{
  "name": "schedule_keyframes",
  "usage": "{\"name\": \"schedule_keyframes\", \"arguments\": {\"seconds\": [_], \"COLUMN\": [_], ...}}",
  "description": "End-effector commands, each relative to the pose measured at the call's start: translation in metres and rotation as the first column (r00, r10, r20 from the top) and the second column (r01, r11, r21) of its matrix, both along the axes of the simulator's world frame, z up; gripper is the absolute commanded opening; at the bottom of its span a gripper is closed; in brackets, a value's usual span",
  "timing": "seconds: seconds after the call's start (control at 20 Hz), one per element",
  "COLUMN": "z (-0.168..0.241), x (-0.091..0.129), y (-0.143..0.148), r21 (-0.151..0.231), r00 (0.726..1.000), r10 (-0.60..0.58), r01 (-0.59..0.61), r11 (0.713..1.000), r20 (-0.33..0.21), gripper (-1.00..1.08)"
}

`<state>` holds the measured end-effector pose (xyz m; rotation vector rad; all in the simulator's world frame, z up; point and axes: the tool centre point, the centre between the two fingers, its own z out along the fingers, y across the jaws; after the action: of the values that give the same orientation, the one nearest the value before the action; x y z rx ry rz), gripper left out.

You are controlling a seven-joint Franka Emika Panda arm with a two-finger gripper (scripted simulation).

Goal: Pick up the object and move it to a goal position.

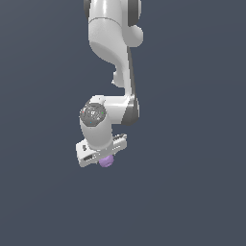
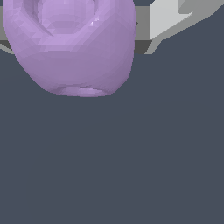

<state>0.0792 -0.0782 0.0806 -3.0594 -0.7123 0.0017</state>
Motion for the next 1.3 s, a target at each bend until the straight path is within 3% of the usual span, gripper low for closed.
{"name": "schedule_keyframes", "arguments": {"seconds": [0.0,1.25], "z": [0.015,0.216], "x": [-0.009,-0.13], "y": [0.002,0.027], "r21": [-0.001,-0.001], "r00": [1.0,1.0], "r10": [0.0,0.0], "r01": [0.0,0.0], "r11": [1.0,1.0], "r20": [0.001,0.001], "gripper": [-1.0,-1.0]}}
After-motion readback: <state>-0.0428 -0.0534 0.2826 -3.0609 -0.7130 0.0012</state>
